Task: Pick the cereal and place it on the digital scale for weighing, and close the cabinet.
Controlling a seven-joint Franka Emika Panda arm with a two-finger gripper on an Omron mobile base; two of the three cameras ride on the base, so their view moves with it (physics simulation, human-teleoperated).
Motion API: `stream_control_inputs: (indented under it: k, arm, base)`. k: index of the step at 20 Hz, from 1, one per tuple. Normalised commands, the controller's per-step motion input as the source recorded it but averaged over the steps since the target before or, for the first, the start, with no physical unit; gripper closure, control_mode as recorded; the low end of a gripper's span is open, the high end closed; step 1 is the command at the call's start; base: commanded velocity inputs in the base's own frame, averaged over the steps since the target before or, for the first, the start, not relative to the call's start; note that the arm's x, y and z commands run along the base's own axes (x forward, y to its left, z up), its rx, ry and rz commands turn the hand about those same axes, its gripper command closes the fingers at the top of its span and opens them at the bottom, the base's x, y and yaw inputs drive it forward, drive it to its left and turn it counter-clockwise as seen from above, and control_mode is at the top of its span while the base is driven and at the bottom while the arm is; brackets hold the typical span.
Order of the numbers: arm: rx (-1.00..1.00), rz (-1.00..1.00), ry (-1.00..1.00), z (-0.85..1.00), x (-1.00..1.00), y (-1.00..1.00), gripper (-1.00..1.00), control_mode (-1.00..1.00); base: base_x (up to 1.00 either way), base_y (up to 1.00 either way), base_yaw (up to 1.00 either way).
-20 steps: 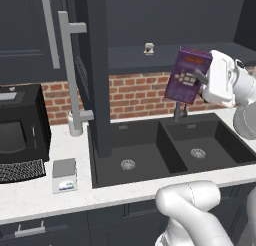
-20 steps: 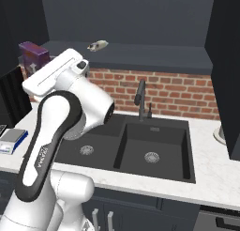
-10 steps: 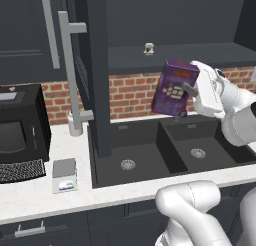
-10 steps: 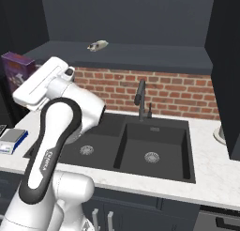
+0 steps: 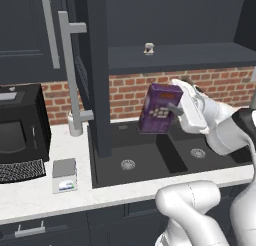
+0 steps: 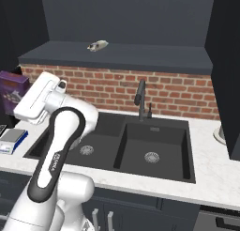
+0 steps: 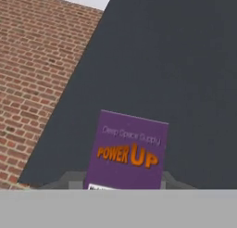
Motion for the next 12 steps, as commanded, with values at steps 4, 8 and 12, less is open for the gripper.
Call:
stream_control_inputs:
  k: [4, 8, 12]
  arm:
    - [0.03, 0.07, 0.01, -0.72, 0.01, 0.24, 1.0, -1.0]
    - [0.01, 0.0, 0.0, -0.57, 0.26, 0.18, 1.0, -1.0]
    - [0.0, 0.0, 0.0, -0.49, 0.28, 0.16, 1.0, -1.0]
  base:
    - [0.0, 0.0, 0.0]
    - [0.0, 0.0, 0.0]
    - [0.0, 0.0, 0.0]
